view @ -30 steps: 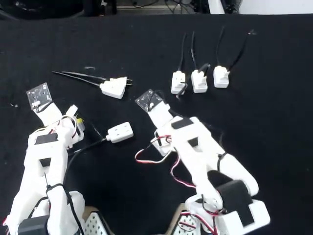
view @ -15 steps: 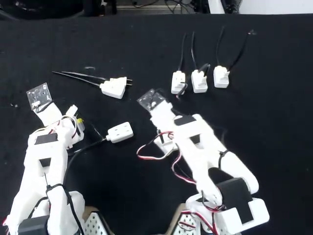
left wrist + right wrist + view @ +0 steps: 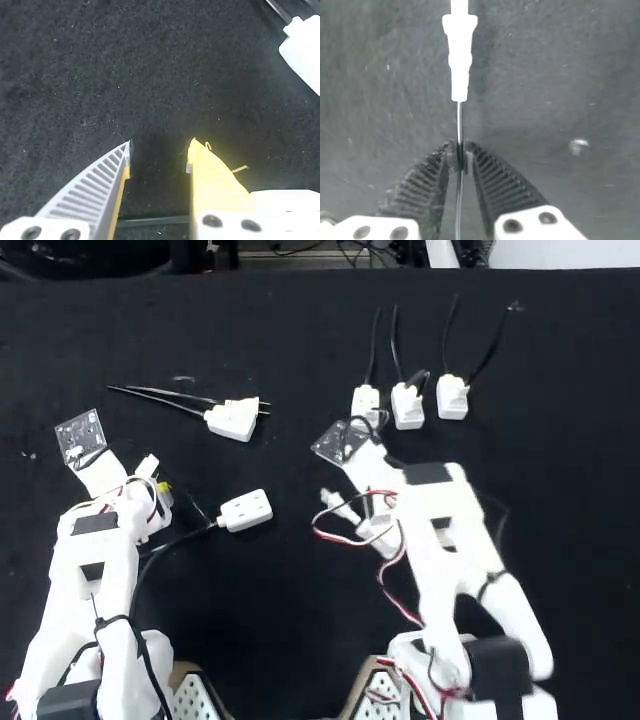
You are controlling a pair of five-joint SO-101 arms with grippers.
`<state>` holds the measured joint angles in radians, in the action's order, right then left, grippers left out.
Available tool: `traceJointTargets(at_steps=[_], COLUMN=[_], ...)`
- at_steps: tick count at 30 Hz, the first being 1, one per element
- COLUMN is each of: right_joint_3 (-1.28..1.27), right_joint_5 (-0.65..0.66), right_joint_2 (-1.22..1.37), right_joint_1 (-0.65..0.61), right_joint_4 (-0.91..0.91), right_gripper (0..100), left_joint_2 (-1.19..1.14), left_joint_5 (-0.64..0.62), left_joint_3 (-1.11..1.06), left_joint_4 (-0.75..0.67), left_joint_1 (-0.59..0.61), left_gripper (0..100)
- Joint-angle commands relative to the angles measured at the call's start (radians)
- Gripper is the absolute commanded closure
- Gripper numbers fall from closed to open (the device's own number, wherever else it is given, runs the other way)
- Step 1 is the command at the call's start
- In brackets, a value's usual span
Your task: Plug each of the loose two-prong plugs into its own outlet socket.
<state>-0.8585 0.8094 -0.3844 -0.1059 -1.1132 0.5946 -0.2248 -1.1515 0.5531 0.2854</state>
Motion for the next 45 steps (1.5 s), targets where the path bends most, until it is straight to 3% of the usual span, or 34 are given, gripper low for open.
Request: traceJointTargets(at_steps=[1, 11, 15, 20, 25, 30, 36, 40, 45], right_joint_3=[0.038, -0.084, -0.122, -0.122, -0.124, -0.166, -0.162, -0.143, -0.197], right_joint_5=[0.123, 0.333, 0.270, 0.140, -0.006, -0.034, -0.037, -0.109, -0.221], right_joint_2=[-0.117, -0.266, -0.268, -0.271, -0.269, -0.274, -0.275, -0.272, -0.268], right_joint_1=[0.026, 0.055, 0.140, 0.169, 0.112, 0.006, -0.044, -0.044, -0.046], right_joint_4=[-0.014, 0.055, 0.183, 0.201, 0.196, 0.140, 0.137, 0.166, 0.342], right_gripper=[98.8, 98.4, 98.3, 98.2, 97.3, 84.5, 98.3, 88.1, 69.4], left_joint_2=[0.032, 0.032, 0.031, 0.029, 0.029, 0.029, 0.031, 0.029, 0.031], left_joint_5=[0.006, 0.008, 0.008, 0.008, 0.008, 0.009, 0.008, 0.006, 0.008], left_joint_3=[0.012, 0.012, 0.012, 0.012, 0.012, 0.012, 0.012, 0.013, 0.012], left_joint_4=[-0.017, -0.017, -0.017, -0.017, -0.017, -0.017, -0.017, -0.017, -0.017], left_joint_1=[-0.004, -0.004, -0.004, -0.004, -0.004, -0.004, -0.004, -0.004, -0.004], left_gripper=[81, 81, 81, 81, 81, 81, 81, 81, 81])
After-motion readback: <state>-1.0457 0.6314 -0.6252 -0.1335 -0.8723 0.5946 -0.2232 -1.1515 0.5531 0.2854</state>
